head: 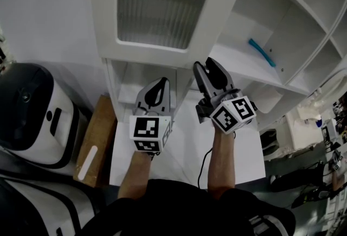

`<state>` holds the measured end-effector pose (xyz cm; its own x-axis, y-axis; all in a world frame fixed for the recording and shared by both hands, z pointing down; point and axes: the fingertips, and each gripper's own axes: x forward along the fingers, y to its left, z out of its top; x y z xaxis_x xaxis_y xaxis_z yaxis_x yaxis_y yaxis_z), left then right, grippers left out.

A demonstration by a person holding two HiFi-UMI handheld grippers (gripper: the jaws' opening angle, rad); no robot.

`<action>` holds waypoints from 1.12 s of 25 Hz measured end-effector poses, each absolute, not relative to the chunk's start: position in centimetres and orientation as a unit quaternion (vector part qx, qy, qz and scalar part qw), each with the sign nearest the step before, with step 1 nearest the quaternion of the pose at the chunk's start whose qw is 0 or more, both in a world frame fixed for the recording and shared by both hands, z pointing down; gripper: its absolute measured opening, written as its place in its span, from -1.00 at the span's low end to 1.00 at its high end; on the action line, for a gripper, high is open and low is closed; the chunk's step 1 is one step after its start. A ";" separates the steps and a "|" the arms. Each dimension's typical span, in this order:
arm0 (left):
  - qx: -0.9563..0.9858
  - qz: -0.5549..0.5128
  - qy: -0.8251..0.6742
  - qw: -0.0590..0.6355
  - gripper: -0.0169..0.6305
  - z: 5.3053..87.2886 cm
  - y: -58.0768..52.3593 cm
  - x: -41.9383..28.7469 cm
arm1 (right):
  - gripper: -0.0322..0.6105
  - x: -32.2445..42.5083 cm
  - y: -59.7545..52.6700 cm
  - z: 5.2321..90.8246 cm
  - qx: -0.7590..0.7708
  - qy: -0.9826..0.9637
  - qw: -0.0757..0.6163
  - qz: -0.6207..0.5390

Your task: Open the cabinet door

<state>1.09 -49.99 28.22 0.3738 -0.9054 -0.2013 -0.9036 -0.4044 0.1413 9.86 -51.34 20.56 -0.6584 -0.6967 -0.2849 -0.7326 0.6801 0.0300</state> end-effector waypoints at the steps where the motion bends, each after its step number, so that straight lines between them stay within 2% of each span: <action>1: 0.829 -0.124 -0.545 0.003 -0.91 28.2 -49.9 1.1 | -0.37 9.9 -51.3 20.5 -0.393 0.908 0.126 0.071; 5: 0.830 -0.125 -0.543 -0.001 -0.91 27.8 -49.7 1.3 | -0.38 10.1 -50.7 20.4 -0.390 0.908 0.139 0.064; 8: 0.833 -0.123 -0.540 -0.002 -0.91 27.8 -49.4 1.6 | -0.55 10.5 -49.4 20.4 -0.375 0.912 0.156 0.059; 28: 0.845 -0.114 -0.522 -0.002 -0.91 27.6 -43.2 2.7 | -0.61 9.6 -42.8 20.4 -0.371 0.911 0.166 0.066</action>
<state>2.67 -43.22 27.58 0.4296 -0.8817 -0.1952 -0.8824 -0.4558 0.1167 9.63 -42.83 20.35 -0.6699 -0.6542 -0.3511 -0.6981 0.7160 -0.0020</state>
